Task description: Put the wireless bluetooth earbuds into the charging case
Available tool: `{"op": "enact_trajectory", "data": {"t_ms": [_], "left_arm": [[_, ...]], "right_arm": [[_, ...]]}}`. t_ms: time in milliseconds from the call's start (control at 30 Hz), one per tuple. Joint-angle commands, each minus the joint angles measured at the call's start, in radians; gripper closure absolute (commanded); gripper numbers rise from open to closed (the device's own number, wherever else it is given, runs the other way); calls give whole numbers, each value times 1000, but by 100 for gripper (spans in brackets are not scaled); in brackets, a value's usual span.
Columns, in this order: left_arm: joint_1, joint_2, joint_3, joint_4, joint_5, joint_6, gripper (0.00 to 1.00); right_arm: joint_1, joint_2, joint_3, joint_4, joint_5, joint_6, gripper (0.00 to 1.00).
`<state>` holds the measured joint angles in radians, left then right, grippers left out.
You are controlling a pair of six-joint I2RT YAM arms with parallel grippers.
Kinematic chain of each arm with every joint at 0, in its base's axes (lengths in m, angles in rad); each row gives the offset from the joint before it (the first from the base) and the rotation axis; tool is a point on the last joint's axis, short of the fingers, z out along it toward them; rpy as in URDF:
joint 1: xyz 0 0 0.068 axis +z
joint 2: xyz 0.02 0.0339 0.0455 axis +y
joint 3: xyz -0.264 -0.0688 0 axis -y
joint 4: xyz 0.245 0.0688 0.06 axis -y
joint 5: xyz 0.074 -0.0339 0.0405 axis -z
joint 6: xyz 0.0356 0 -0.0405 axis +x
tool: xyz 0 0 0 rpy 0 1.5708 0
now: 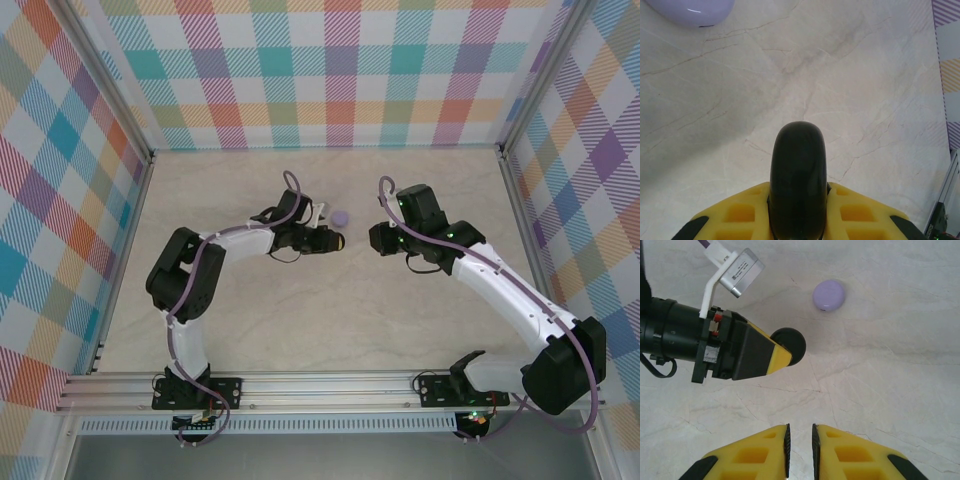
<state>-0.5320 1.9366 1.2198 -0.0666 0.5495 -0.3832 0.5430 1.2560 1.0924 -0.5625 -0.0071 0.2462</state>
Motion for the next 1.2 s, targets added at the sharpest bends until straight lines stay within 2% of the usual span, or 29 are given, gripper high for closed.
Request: {"op": "enact_trajectory", "data": {"t_ms": [0, 300, 667, 867, 1167], "left_arm": [[10, 23, 54, -34, 26, -12, 86], [15, 105, 135, -83, 12, -10, 85], [17, 167, 154, -88, 0, -4, 82], [17, 177, 155, -98, -25, -2, 69], [20, 123, 142, -135, -114, 48, 36]], "right_arm": [[0, -4, 13, -19, 7, -12, 78], [-1, -21, 8, -29, 7, -12, 78], [-1, -30, -2, -30, 7, -5, 78], [0, -30, -6, -31, 9, -5, 78], [-1, -31, -22, -30, 50, -1, 76]]}}
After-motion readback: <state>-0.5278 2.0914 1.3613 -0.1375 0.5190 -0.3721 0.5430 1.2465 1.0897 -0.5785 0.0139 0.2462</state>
